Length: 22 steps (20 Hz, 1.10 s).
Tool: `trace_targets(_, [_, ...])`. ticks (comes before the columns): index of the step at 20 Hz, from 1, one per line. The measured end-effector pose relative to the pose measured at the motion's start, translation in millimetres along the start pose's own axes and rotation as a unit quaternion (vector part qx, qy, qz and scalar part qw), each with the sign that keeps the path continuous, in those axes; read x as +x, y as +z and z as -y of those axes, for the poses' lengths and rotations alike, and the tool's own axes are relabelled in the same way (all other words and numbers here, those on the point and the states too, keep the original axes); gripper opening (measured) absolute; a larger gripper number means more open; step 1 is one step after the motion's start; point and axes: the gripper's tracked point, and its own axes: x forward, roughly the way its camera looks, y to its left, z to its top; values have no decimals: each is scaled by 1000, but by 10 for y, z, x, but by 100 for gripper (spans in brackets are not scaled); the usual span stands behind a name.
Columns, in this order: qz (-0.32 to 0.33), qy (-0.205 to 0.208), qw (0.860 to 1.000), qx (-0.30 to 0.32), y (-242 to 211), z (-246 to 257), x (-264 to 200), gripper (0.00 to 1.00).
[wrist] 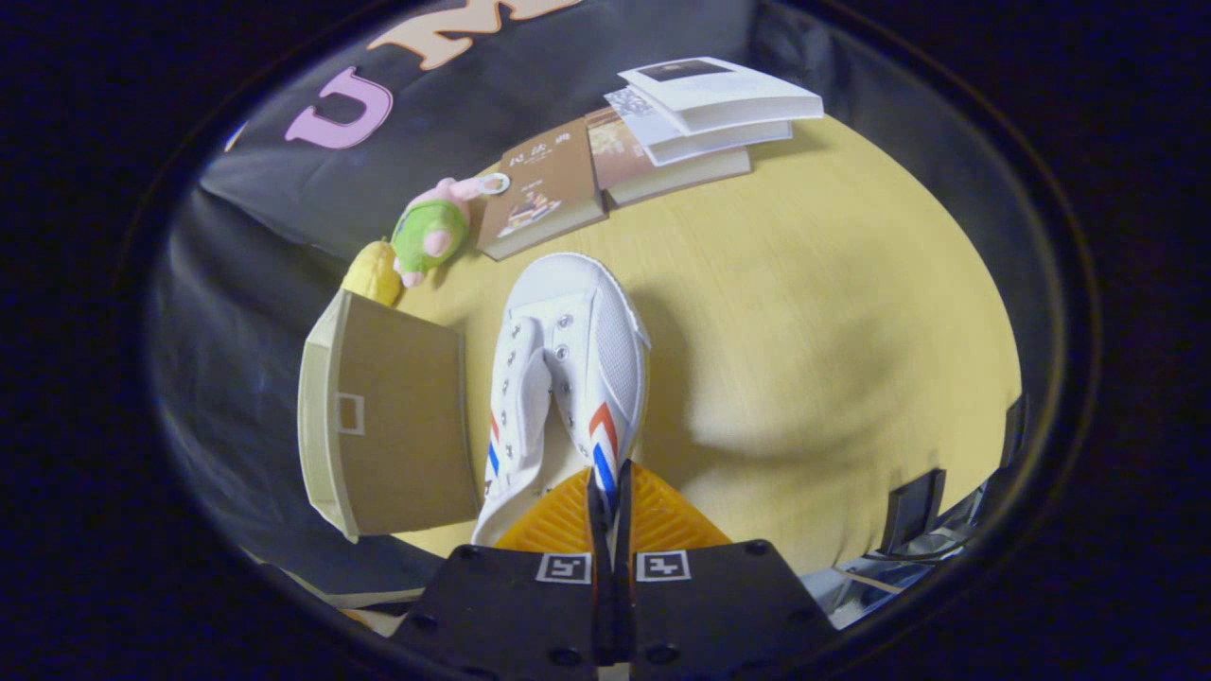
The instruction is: Open the storage box then place both shoes into the box .Put the left shoe in first, then the right shoe, with the right side of both shoes facing outward in a uniform manner.
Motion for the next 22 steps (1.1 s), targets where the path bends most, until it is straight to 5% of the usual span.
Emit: trace_targets(22, [31, 108, 993, -28, 162, -2340, -432, 3])
